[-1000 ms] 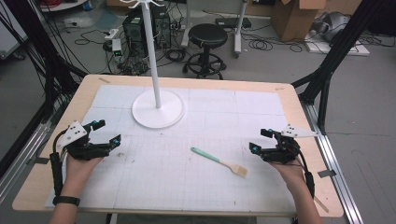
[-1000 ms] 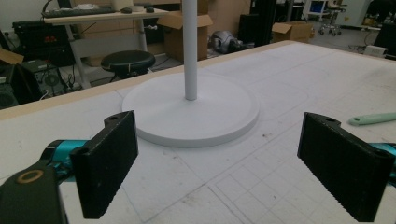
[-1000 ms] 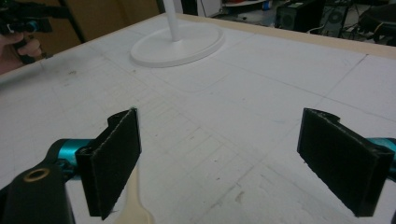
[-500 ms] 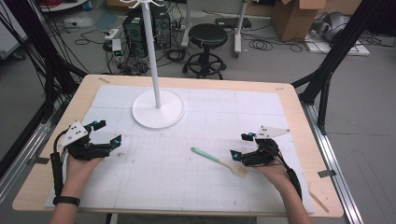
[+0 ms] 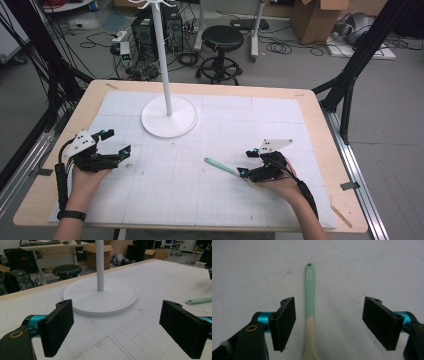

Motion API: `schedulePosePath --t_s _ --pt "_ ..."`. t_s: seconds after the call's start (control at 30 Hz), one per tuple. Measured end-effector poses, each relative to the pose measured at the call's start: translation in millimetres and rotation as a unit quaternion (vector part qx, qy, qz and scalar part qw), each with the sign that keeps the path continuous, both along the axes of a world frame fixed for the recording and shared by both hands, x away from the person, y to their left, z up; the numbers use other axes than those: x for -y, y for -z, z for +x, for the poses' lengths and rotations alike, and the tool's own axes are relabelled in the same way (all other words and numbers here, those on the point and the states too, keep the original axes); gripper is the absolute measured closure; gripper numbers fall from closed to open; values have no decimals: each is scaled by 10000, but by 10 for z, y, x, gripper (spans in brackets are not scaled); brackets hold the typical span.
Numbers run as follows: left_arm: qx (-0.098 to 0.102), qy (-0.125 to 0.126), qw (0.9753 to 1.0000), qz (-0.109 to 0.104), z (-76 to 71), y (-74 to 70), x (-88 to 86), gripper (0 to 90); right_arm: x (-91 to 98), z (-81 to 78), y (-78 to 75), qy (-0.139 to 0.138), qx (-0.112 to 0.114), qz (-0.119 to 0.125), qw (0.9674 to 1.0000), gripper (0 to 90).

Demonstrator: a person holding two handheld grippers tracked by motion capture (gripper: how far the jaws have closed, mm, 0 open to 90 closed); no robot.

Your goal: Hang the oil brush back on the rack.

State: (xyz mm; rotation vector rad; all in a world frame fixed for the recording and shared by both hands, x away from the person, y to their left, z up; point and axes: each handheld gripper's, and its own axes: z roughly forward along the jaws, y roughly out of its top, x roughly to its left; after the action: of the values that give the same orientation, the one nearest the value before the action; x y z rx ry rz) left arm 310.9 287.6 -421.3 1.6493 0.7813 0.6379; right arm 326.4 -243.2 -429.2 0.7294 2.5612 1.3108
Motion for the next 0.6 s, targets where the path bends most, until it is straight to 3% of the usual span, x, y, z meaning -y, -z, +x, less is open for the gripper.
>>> schedulePosePath --t_s 0.27,0.6 --pt "-9 17 10000 47 -2 -1 0 130 -139 -7 71 -346 -201 -295 9988 412" --pt "-33 32 10000 79 0 7 14 133 -177 -3 115 -460 -311 -505 9972 546"
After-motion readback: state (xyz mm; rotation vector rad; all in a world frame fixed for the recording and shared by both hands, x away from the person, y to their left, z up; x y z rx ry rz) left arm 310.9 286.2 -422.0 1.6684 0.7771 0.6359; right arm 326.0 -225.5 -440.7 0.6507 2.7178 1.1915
